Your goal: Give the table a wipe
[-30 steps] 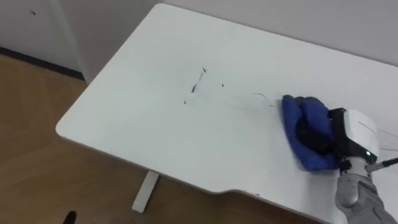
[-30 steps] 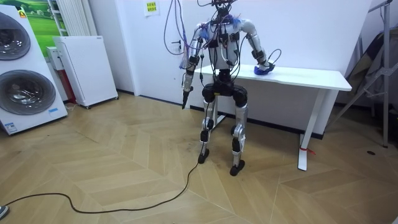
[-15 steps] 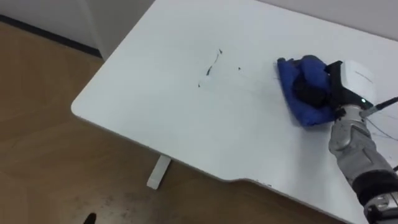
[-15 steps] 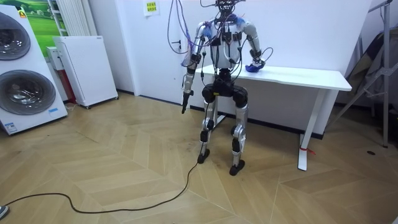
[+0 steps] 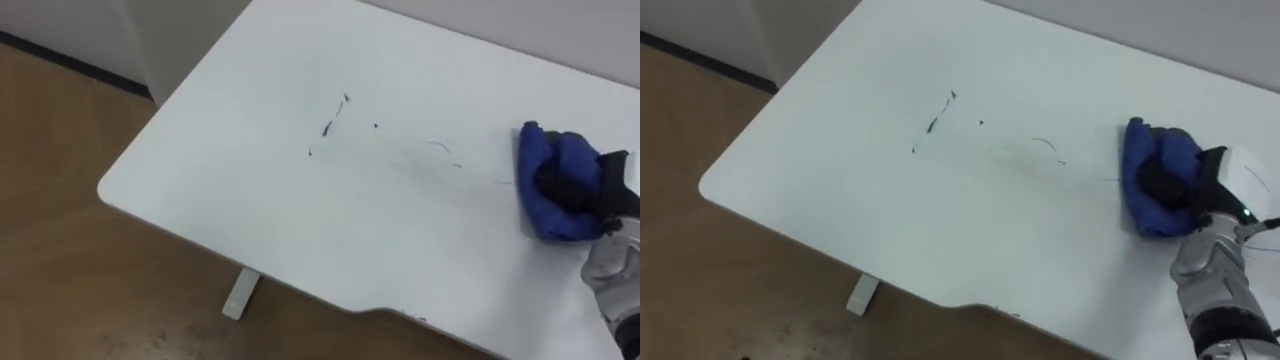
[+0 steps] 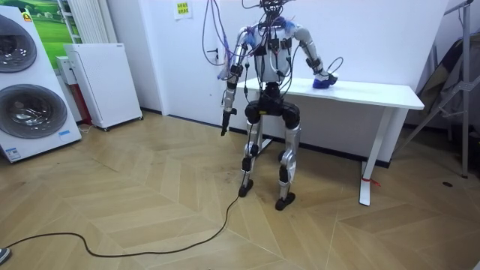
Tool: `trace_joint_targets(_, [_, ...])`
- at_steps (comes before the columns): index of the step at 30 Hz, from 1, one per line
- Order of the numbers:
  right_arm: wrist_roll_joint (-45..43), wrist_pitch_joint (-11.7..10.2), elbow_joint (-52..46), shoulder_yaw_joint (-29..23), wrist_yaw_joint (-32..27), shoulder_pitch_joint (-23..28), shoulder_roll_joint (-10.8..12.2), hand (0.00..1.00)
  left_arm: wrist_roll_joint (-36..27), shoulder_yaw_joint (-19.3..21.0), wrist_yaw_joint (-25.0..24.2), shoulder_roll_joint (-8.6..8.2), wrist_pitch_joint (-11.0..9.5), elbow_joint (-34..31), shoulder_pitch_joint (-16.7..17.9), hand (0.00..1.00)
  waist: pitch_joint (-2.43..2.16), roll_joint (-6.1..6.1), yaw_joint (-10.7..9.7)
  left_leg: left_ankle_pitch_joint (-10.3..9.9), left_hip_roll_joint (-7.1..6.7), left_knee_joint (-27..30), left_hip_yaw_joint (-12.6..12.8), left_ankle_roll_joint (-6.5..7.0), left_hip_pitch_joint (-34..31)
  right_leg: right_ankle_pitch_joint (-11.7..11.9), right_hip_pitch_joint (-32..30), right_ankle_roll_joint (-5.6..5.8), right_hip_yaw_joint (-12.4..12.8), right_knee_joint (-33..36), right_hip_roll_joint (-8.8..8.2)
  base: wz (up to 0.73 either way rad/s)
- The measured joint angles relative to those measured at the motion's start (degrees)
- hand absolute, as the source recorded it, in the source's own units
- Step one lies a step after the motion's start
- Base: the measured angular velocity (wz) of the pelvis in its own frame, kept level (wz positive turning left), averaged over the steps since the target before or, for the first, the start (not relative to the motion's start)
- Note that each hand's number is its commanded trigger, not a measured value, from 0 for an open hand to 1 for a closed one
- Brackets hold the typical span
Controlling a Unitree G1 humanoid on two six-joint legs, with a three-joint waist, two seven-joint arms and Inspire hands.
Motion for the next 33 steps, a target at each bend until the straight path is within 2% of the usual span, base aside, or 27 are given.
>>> trace_joint_targets(3, [-2.35, 2.29, -0.84, 4.57, 2.56, -5.27, 0.40, 1.00, -0.10, -0.08, -0.72, -0.24, 0.30, 1.57, -1.47, 0.00, 0.29, 0.38, 0.85, 0.15, 0.10, 0.02, -0.01, -0.21, -0.58, 0.25, -2.29, -0.72, 1.77, 1.30, 0.15, -0.38])
trace_joint_targets(5, [-2.38, 2.12, -0.85, 7.06, 3.40, -8.77, 0.79, 1.00, -0.19, -0.15, -1.26, -0.38, 0.16, 3.16, -2.62, 0.00, 0.69, 0.59, 1.69, 0.18, 0.06, 0.01, -0.04, -0.21, -1.19, 0.50, -3.51, -1.10, 2.59, 1.89, 0.18, -0.27])
trace_joint_targets(6, [-2.31, 2.00, -1.11, 7.78, 3.46, -10.23, 0.81, 1.00, -0.20, -0.36, -1.34, -0.37, 0.12, 3.35, -2.79, 0.00, 1.21, 0.56, 1.87, 0.27, 0.01, 0.05, -0.03, -0.20, -1.36, 0.56, -3.76, -1.15, 2.85, 1.98, 0.20, 0.00])
trace_joint_targets(7, [-2.35, 1.71, -1.30, 7.81, 3.40, -10.90, 0.79, 1.00, -0.22, -0.39, -1.36, -0.23, 0.20, 3.16, -2.41, 0.00, 1.30, 0.42, 2.36, 0.37, -0.03, 0.05, -0.04, -0.20, -1.79, 0.60, -4.26, -1.15, 2.95, 1.99, 0.21, 0.00])
trace_joint_targets(11, [-2.22, 1.09, -1.09, 7.74, 2.37, -10.23, 0.60, 1.00, -0.28, -1.66, -1.36, 0.09, 1.33, 1.10, 0.60, 0.00, 1.30, 0.26, 2.31, 0.65, -0.43, 0.13, -0.95, -0.03, -2.53, 0.58, -4.40, -1.07, 2.74, 1.38, 0.22, 0.18])
trace_joint_targets(13, [-0.92, -0.43, -0.28, 5.71, 0.51, -5.72, -0.19, 1.00, -0.16, -1.48, -0.99, 0.17, 1.49, 0.80, 1.51, 0.00, 1.26, 0.23, 0.93, 0.97, -0.85, 0.11, -1.54, 0.18, -2.89, 0.39, -3.67, -0.76, 1.79, 0.90, -0.03, 0.49])
trace_joint_targets(16, [3.38, -4.62, -0.44, 0.17, -2.39, 1.67, 0.04, 1.00, 0.75, -0.30, -0.28, 0.11, 1.48, -0.09, 2.01, 0.00, 1.04, 0.19, -1.43, 1.02, -0.95, 0.15, -1.18, 0.27, -2.29, 0.21, -1.85, -0.48, 1.69, 0.53, -0.02, 0.40])
trace_joint_targets(17, [3.85, -5.27, -0.48, -1.24, -2.87, 3.18, 0.19, 1.00, 0.89, 0.00, 0.07, 0.05, 1.46, -0.58, 2.03, 0.00, 0.90, 0.14, -2.03, 1.02, -0.96, 0.17, -1.00, 0.28, -2.18, 0.20, -1.47, -0.47, 1.69, 0.40, -0.01, 0.38])
trace_joint_targets(18, [4.75, -6.28, -0.47, -3.72, -3.64, 6.04, 0.44, 1.00, 0.88, 0.19, 0.58, 0.08, 1.21, -1.20, 2.03, 0.00, 0.36, 0.14, -3.51, 1.04, -0.99, 0.20, -0.50, 0.36, -2.12, 0.18, -0.56, -0.43, 1.40, 0.03, -0.03, 0.41])
trace_joint_targets(19, [5.64, -6.54, -0.42, -6.08, -3.80, 8.48, 0.92, 1.00, 0.90, 0.23, 1.18, 0.12, 1.14, -1.45, 2.00, 0.00, -0.38, 0.17, -4.80, 1.03, -1.07, 0.13, -0.50, 0.39, -1.72, 0.18, 0.38, -0.42, 0.62, -0.35, -0.07, 0.33])
trace_joint_targets(20, [5.89, -6.54, -0.32, -7.35, -3.86, 9.54, 1.27, 1.00, 0.91, 0.24, 1.53, 0.12, 1.08, -1.50, 1.99, 0.00, -0.61, 0.14, -5.09, 1.03, -1.06, 0.07, -0.41, 0.40, -1.19, 0.18, 0.89, -0.42, 0.36, -0.33, -0.10, 0.11])
trace_joint_targets(21, [6.06, -6.50, -0.06, -9.04, -3.89, 11.29, 1.71, 1.00, 0.92, 0.28, 1.86, 0.10, 0.97, -1.58, 1.99, 0.00, -0.64, 0.37, -5.65, 1.02, -0.98, -0.20, 0.17, 0.40, 0.24, 0.18, 2.10, -0.42, 0.22, -0.36, -0.15, -0.06])
trace_joint_targets(24, [6.04, -5.46, -0.80, -10.02, -4.44, 13.27, 2.03, 1.00, 0.90, 0.25, 1.98, 0.04, 0.81, -2.39, 1.97, 0.00, -0.80, 0.62, -6.05, 0.98, -0.67, -0.74, 1.10, 0.41, 2.35, -0.10, 3.56, 0.00, 0.30, -0.43, -0.14, -0.18])
trace_joint_targets(25, [5.88, -4.81, -1.22, -9.81, -4.46, 12.94, 2.10, 1.00, 0.85, 0.13, 1.99, -0.21, 0.81, -2.68, 1.65, 0.00, -0.66, 0.84, -5.67, 0.97, -0.51, -1.36, 1.73, 0.40, 2.80, -0.27, 3.32, 0.12, 0.30, -0.53, -0.12, -0.43])
trace_joint_targets(26, [5.79, -4.45, -1.50, -9.55, -4.60, 12.66, 2.10, 1.00, 0.82, 0.12, 2.00, -0.46, 0.88, -2.66, 1.20, 0.00, -0.73, 0.78, -5.34, 0.97, -0.51, -1.67, 1.67, 0.40, 2.85, -0.30, 3.29, 0.06, 0.32, -0.54, -0.10, -0.53])
trace_joint_targets(29, [2.18, -0.64, -3.48, -6.90, -5.46, 9.52, 2.63, 1.00, 0.80, 0.00, 1.99, -2.33, 0.80, -2.56, -0.33, 0.00, -0.60, 1.90, -3.14, 1.00, -0.49, -2.24, 1.65, 0.34, 3.00, -0.10, 2.02, -0.60, 2.41, -0.07, 0.19, -0.49])
trace_joint_targets(30, [1.39, 1.30, -5.11, -4.07, -5.11, 8.12, 2.88, 1.00, 0.34, -0.34, 1.85, -2.59, 0.49, -1.84, -0.99, 0.00, -0.27, 1.53, -1.98, 1.04, -0.55, -2.27, 1.71, 0.34, 2.99, -0.09, 1.03, -0.70, 3.51, 0.61, 0.28, -0.46])
trace_joint_targets(31, [-1.52, 2.55, -7.29, -0.96, -4.31, 6.56, 3.70, 1.00, 0.36, -0.35, 1.76, -2.49, 0.36, -1.05, -1.48, 0.00, -0.24, 1.59, -1.04, 1.04, -0.52, -2.13, 1.61, 0.33, 2.55, -0.11, 0.00, -1.02, 3.62, 1.07, 0.32, -0.43])
trace_joint_targets(32, [-3.10, 2.98, -8.22, 0.49, -3.78, 5.35, 4.24, 1.00, 0.39, -0.35, 1.74, -2.40, 0.41, -0.75, -1.66, 0.00, -0.44, 1.93, -0.84, 1.09, -0.52, -2.06, 1.44, 0.31, 2.12, -0.08, -0.60, -1.07, 3.63, 1.26, 0.35, -0.30])
trace_joint_targets(33, [-5.46, 3.44, -9.45, 3.91, -2.71, 2.31, 5.43, 1.00, 0.36, -0.38, 1.64, -2.28, 0.63, 0.03, -2.31, 0.00, -0.15, 1.53, -0.23, 1.34, -0.53, -2.03, 1.36, 0.25, 1.42, -0.12, -1.94, -1.25, 3.68, 2.05, 0.32, -0.07])
